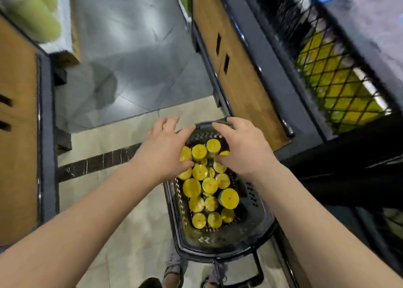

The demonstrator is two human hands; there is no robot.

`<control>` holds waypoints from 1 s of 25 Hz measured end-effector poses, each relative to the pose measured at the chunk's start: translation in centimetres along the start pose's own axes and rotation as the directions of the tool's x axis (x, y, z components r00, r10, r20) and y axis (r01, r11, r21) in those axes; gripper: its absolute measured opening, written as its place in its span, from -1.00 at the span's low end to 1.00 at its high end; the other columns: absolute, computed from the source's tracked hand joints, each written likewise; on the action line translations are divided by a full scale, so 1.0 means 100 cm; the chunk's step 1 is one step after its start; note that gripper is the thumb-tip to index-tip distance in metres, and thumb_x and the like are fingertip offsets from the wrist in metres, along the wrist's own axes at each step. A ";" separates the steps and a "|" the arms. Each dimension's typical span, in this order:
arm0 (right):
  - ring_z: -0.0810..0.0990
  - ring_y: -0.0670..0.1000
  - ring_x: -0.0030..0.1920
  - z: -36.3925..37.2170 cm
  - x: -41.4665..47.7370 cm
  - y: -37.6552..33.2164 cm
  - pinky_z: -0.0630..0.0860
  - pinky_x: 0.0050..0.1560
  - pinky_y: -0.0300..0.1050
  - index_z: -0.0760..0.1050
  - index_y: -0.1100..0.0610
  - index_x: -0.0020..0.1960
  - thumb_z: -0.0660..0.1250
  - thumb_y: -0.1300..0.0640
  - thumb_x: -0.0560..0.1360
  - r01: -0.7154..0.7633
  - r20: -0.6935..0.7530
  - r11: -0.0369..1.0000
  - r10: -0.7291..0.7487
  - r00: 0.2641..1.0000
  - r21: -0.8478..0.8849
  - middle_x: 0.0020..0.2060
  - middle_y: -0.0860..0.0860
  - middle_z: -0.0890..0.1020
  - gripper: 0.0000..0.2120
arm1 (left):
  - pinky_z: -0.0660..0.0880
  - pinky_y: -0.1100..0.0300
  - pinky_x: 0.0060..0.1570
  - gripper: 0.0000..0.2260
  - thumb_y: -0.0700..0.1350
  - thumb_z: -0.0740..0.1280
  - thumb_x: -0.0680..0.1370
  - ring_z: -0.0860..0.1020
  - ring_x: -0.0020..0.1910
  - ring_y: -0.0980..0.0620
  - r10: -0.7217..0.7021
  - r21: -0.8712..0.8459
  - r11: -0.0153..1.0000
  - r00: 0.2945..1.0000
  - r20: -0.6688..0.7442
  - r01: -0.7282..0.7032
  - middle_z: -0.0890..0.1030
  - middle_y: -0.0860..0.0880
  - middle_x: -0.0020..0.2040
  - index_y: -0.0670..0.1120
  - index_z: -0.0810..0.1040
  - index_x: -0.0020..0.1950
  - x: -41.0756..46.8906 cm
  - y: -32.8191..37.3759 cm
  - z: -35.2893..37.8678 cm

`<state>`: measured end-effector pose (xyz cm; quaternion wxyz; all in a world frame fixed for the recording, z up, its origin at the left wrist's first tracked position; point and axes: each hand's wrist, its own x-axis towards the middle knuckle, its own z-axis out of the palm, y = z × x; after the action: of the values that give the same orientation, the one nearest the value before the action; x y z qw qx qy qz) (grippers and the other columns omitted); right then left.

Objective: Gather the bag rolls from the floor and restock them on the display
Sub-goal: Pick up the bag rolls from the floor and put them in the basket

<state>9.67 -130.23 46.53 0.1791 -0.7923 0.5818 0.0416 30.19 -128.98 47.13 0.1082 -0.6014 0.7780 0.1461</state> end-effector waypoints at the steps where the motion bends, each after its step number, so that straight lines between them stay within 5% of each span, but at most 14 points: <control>1: 0.19 0.16 0.54 -0.046 -0.014 -0.009 0.22 0.48 0.05 0.21 -0.09 0.59 0.50 -0.16 0.43 0.016 -0.054 1.000 -0.017 0.998 -0.023 0.53 0.12 0.27 -0.17 | 0.19 -0.11 0.51 -0.16 0.28 0.43 0.44 0.02 0.57 -0.19 0.025 0.000 1.000 0.999 -0.034 -0.025 0.03 -0.12 0.62 0.16 0.12 0.62 -0.012 0.007 -0.045; 8: 0.31 0.15 0.45 -0.267 -0.147 -0.029 0.37 0.37 0.02 0.22 -0.13 0.56 0.47 -0.18 0.41 -0.065 -0.251 0.991 0.034 0.967 -0.115 0.48 0.08 0.32 -0.20 | 0.12 -0.10 0.54 -0.18 0.34 0.40 0.45 0.00 0.58 -0.12 0.262 0.043 0.965 0.947 -0.186 -0.259 0.03 -0.04 0.63 0.24 0.10 0.61 -0.096 0.077 -0.264; 15: 0.38 0.14 0.41 -0.308 -0.252 -0.021 0.38 0.36 0.02 0.24 -0.14 0.54 0.48 -0.18 0.39 -0.335 -0.419 0.940 0.280 0.864 -0.063 0.43 0.05 0.38 -0.20 | 0.15 -0.10 0.54 -0.18 0.35 0.38 0.45 0.04 0.58 -0.17 0.534 0.219 0.842 0.819 -0.210 -0.493 0.05 -0.03 0.63 0.22 0.09 0.61 -0.111 0.148 -0.323; 22: 0.36 0.18 0.41 -0.271 -0.376 -0.051 0.34 0.35 0.04 0.25 -0.12 0.55 0.46 -0.13 0.42 -0.751 -0.458 0.659 0.680 0.573 0.039 0.45 0.09 0.34 -0.24 | 0.18 -0.04 0.50 -0.21 0.33 0.40 0.46 0.06 0.57 -0.12 0.874 0.254 0.483 0.480 -0.077 -0.838 0.09 -0.02 0.61 0.22 0.13 0.60 -0.147 0.241 -0.315; 25: 0.32 0.19 0.44 -0.237 -0.455 -0.086 0.34 0.37 0.08 0.23 -0.13 0.53 0.44 -0.13 0.44 -0.900 -0.392 0.421 0.851 0.348 0.114 0.47 0.09 0.31 -0.27 | 0.15 0.02 0.51 -0.19 0.39 0.37 0.40 0.12 0.56 -0.14 0.967 0.236 0.244 0.254 0.010 -0.941 0.16 -0.06 0.60 0.21 0.19 0.59 -0.197 0.296 -0.284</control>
<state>-0.20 -94.64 83.18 -0.0400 -0.3569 0.9333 0.0068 6.73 -114.39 83.35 0.0015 0.0001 0.9980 0.0635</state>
